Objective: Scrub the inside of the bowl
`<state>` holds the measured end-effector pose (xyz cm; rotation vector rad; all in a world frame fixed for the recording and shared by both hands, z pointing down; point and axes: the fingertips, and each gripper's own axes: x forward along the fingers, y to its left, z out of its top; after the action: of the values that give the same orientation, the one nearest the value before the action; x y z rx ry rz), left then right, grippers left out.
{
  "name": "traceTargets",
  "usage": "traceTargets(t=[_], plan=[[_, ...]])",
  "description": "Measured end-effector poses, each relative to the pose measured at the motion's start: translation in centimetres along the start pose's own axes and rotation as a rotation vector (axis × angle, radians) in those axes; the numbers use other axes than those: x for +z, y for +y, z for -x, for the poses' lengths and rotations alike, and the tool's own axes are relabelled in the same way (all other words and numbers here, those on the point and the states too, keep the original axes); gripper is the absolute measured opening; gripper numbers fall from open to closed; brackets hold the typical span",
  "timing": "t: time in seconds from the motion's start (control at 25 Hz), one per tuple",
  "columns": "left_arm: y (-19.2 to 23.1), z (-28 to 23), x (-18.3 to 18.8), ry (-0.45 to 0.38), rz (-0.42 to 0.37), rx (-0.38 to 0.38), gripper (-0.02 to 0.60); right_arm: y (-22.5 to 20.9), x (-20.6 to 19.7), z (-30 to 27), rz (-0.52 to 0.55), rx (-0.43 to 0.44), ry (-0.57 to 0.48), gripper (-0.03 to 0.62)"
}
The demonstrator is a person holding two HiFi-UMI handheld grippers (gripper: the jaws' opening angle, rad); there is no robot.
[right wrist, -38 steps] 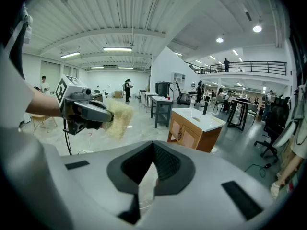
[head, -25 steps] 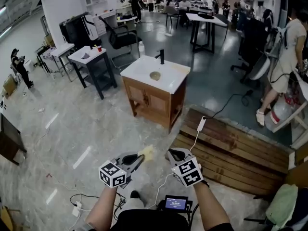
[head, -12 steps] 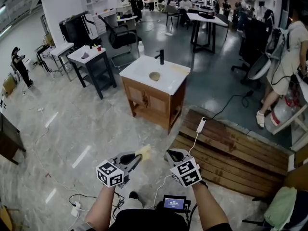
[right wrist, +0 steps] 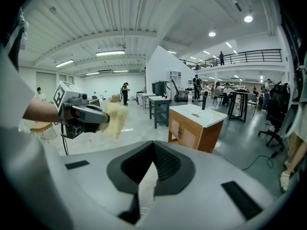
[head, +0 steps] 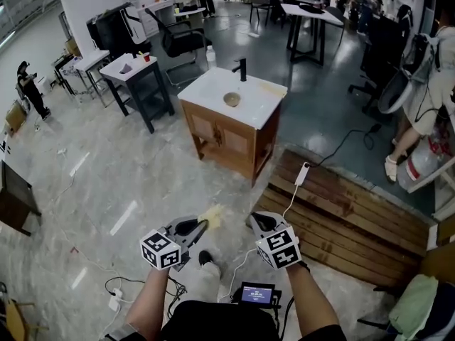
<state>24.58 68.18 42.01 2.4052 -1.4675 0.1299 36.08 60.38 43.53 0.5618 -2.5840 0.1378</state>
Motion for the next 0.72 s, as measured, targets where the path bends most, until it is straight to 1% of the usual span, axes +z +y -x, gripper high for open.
traceTargets(t=[0.24, 0.4, 0.48, 0.6, 0.72], plan=[[5.2, -1.5, 0.1, 0.011, 0.031, 0.005, 0.020, -1.3, 1.8, -4.2, -0.066, 0.040, -0.012, 0.008], [9.4, -3.1, 0.9, 0.009, 0.049, -0.009, 0.020, -3.0, 3.3, -7.9, -0.067, 0.034, 0.013, 0.008], [11.9, -3.8, 1.6, 0.009, 0.050, -0.017, 0.020, -3.7, 4.6, -10.0, -0.069, 0.038, 0.020, 0.008], [15.8, -4.6, 2.9, 0.016, 0.045, -0.032, 0.021, -4.5, 7.2, -13.3, -0.093, 0.065, 0.003, 0.008], [19.8, -4.9, 4.3, 0.015, 0.036, -0.040, 0.020, -5.6, 9.3, -16.6, -0.104, 0.054, 0.003, 0.008]])
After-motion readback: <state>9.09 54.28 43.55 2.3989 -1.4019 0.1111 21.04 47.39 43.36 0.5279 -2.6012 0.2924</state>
